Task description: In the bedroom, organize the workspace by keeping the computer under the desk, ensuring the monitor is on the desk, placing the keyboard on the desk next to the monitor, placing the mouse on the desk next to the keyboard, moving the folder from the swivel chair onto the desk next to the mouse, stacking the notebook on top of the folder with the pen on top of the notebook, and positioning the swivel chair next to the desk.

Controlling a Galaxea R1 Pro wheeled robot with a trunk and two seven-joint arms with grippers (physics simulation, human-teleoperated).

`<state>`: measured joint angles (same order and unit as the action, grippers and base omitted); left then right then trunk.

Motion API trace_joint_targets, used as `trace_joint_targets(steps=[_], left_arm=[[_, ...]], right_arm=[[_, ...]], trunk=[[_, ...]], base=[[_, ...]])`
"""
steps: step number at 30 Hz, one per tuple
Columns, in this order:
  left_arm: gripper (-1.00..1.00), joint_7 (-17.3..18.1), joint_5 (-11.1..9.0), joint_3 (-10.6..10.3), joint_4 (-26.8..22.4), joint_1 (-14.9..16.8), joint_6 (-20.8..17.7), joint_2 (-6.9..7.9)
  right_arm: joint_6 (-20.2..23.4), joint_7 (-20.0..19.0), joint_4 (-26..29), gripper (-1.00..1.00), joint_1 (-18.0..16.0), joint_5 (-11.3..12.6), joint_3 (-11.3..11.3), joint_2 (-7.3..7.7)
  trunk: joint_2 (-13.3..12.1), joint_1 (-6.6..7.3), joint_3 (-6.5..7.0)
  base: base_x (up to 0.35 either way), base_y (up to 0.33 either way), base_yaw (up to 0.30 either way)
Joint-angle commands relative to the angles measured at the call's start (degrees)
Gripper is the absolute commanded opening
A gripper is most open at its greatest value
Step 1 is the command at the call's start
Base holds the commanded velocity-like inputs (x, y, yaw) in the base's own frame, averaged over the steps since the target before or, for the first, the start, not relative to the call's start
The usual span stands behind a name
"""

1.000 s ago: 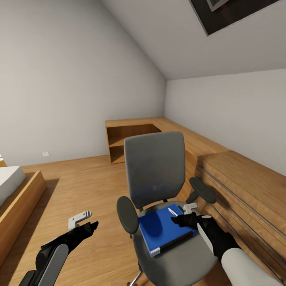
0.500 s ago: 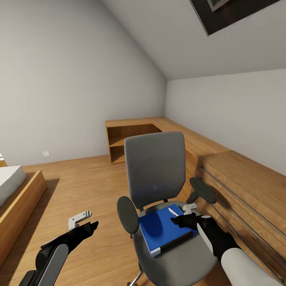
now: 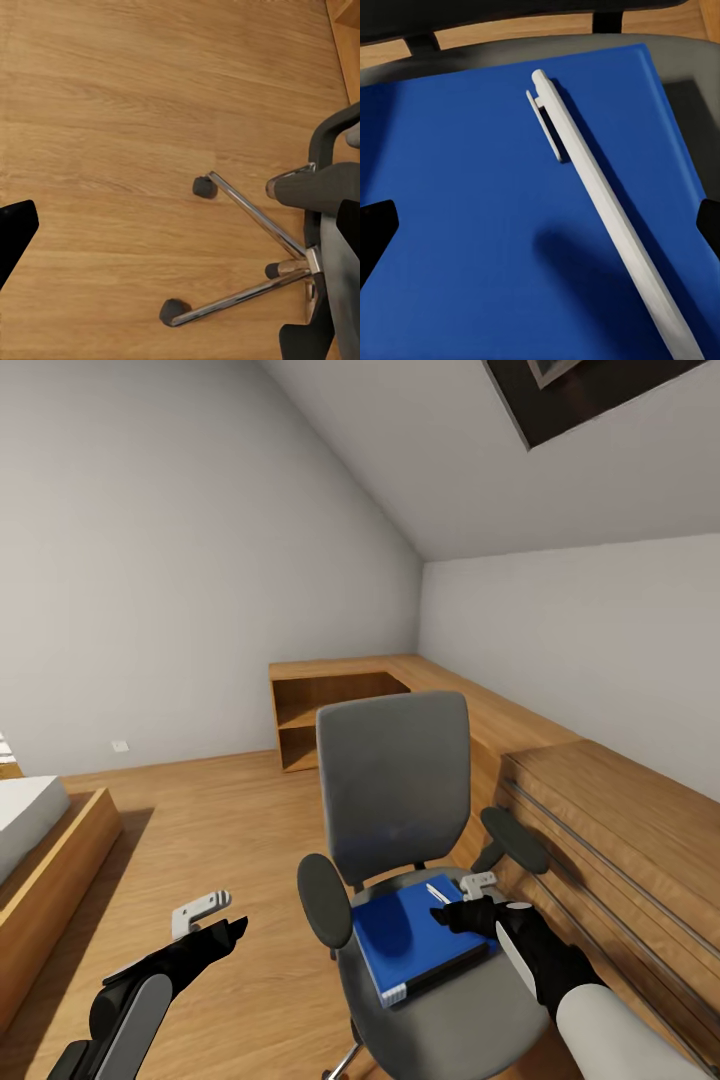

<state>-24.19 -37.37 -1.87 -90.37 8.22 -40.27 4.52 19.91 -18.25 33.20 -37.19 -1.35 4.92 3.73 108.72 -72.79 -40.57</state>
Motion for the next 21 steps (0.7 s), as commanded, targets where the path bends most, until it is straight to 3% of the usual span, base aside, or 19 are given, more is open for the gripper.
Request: trace_joint_targets(steps=[1, 9, 12, 21], left_arm=[[1.0, -0.59, -0.6, -0.09, -0.07, 0.04, -0.07, 0.05], [1.0, -0.59, -0.6, -0.12, -0.07, 0.04, -0.07, 0.05], [1.0, -0.59, -0.52, 0.22, -0.13, 0.04, -0.05, -0.77], [1.0, -0.59, -0.54, 0.21, -0.09, 0.04, -0.06, -0.35]], right_arm=[[0.27, -0.12, 0.11, 1.0, -0.03, -0.15, 0.18, 0.05], [0.22, -0.17, 0.11, 1.0, -0.04, -0.15, 0.18, 0.06], [0.34, 0.11, 0.86, 1.0, -0.16, -0.33, 0.05, -0.36], [0.14, -0.24, 0.81, 1.0, -0.18, -0.25, 0.16, 0.1]], trunk=[[0.03, 0.01, -0.06], [0.03, 0.01, -0.06], [0.03, 0.01, -0.06], [0.03, 0.01, -0.06]], base=[[0.0, 0.0, 0.016], [0.0, 0.0, 0.004], [0.0, 0.0, 0.0], [0.0, 0.0, 0.0]])
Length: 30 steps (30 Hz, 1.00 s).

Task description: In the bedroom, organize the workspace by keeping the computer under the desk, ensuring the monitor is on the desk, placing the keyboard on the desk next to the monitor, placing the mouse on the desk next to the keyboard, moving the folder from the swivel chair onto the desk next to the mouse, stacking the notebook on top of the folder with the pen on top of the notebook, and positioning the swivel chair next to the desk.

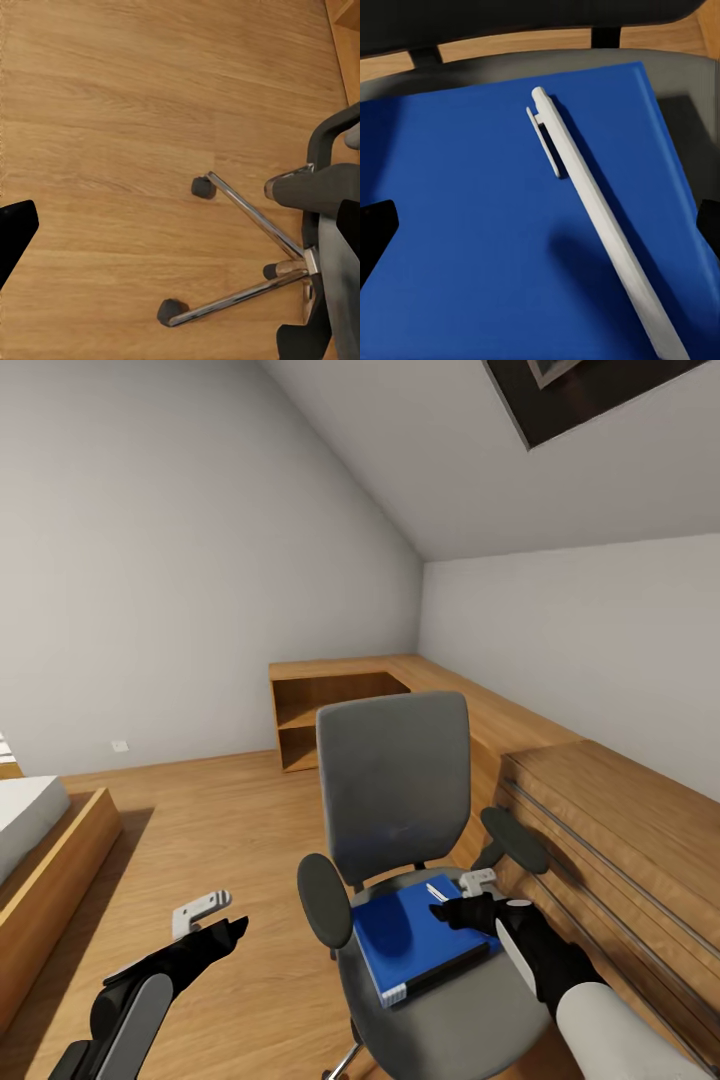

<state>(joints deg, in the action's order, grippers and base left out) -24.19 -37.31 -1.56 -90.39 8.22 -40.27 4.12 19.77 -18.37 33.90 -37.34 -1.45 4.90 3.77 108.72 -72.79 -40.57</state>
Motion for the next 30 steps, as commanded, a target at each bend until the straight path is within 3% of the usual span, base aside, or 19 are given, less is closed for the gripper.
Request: trace_joint_targets(steps=[1, 30], left_arm=[[1.0, -0.59, -0.6, -0.1, -0.06, 0.04, -0.07, 0.08], [1.0, -0.59, -0.6, -0.02, -0.05, 0.04, -0.07, 0.27]], right_arm=[[0.28, -0.13, 0.11, 1.0, -0.02, -0.15, 0.18, 0.08], [0.97, -0.17, 0.07, 1.0, -0.06, -0.05, 0.19, 0.09]], trunk=[[0.03, 0.01, -0.06], [0.03, 0.01, 0.25]], base=[[0.0, 0.0, 0.0], [0.0, 0.0, -0.027]])
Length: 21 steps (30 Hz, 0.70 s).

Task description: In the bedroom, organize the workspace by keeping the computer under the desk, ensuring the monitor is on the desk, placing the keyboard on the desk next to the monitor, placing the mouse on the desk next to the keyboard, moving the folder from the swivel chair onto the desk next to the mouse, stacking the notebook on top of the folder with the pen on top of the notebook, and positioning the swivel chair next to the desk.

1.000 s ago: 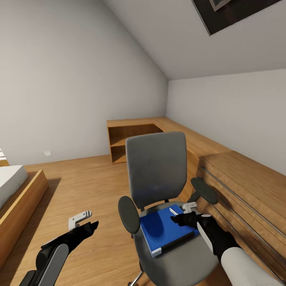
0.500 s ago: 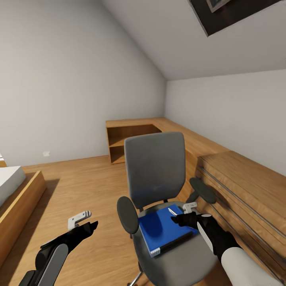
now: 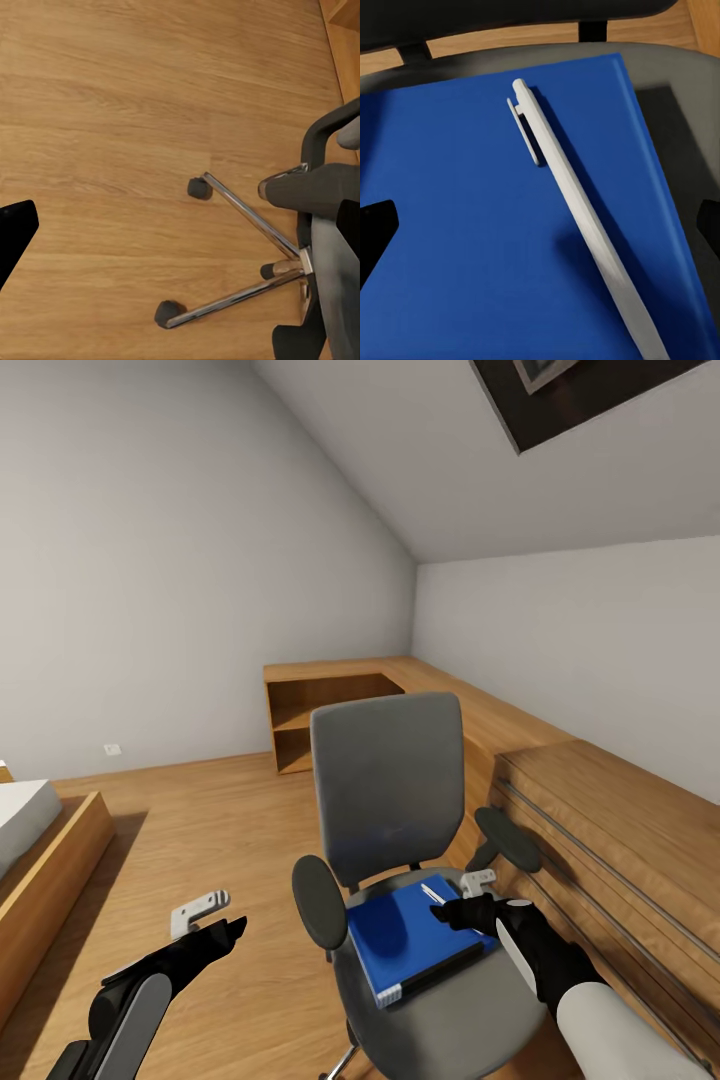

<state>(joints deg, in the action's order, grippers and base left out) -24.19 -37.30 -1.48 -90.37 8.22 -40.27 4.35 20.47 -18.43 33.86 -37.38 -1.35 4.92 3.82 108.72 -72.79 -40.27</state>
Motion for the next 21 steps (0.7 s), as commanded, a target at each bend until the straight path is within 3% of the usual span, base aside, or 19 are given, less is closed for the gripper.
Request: trace_joint_targets(steps=[1, 15, 21], left_arm=[[1.0, -0.59, -0.59, -0.1, -0.07, 0.04, -0.07, 0.05], [1.0, -0.59, -0.65, 0.02, -0.07, 0.04, -0.07, 0.05], [1.0, -0.56, -0.66, 1.34, -0.07, 0.04, -0.07, 0.05]], right_arm=[[0.28, -0.12, 0.09, 1.0, -0.02, -0.18, 0.18, 0.05], [0.28, -0.12, 0.06, 1.0, 0.0, -0.16, 0.09, 0.05], [0.28, -0.12, 0.06, 1.0, -0.02, -0.15, 0.09, 0.05]], trunk=[[0.03, 0.01, -0.06], [0.03, 0.01, -0.06], [0.03, 0.01, -0.06]], base=[[0.0, 0.0, 0.0], [0.0, 0.0, 0.0], [0.0, 0.0, 0.0]])
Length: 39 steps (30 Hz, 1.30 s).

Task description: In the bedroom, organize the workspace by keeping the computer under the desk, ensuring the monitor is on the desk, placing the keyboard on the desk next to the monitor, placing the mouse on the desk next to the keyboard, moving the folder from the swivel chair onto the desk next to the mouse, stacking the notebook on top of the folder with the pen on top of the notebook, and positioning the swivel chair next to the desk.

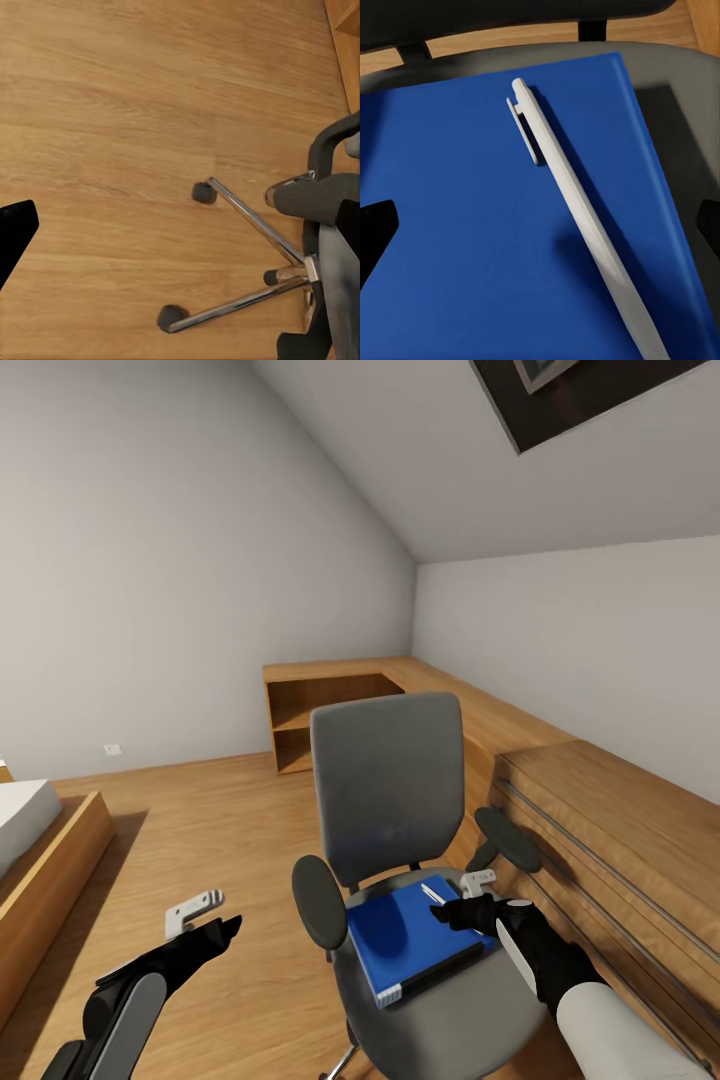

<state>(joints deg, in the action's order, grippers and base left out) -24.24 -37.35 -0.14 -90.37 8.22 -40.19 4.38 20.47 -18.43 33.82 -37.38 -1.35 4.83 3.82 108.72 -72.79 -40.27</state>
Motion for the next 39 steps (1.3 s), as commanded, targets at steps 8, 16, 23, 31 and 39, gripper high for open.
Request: trace_joint_targets(steps=[8, 16, 23, 31, 39], left_arm=[[1.0, -0.54, -0.62, 0.25, -0.08, 0.04, -0.15, -0.07], [1.0, -0.51, -0.62, 0.28, -0.1, 0.04, -0.18, -0.71], [1.0, -0.47, -0.61, 0.31, -0.15, 0.04, -0.19, -0.8], [1.0, -0.45, -0.62, 0.31, -0.16, 0.04, -0.23, -0.78], [1.0, -0.45, -0.62, 0.31, -0.16, 0.04, -0.23, -0.78]], right_arm=[[0.28, -0.12, 0.15, 1.0, -0.01, -0.15, 0.26, 0.06], [1.57, 0.09, 1.43, 1.0, 0.04, -0.3, 0.24, -0.1], [0.33, 0.03, 0.45, 1.0, -0.43, -0.33, 0.45, 0.21], [0.03, -0.03, -0.57, 1.0, -0.5, -0.32, 0.52, 0.38], [0.17, -0.03, -0.62, 1.0, -0.51, -0.32, 0.44, 0.4]], trunk=[[2.84, -1.53, -1.32], [4.04, -2.19, -1.86], [4.04, -2.19, -1.86], [4.04, -2.19, -1.86], [4.04, -2.19, -1.86]], base=[[0.0, 0.0, 0.0], [0.0, 0.0, 0.0], [0.0, 0.0, 0.0], [0.0, 0.0, 0.0], [0.0, 0.0, 0.0]])
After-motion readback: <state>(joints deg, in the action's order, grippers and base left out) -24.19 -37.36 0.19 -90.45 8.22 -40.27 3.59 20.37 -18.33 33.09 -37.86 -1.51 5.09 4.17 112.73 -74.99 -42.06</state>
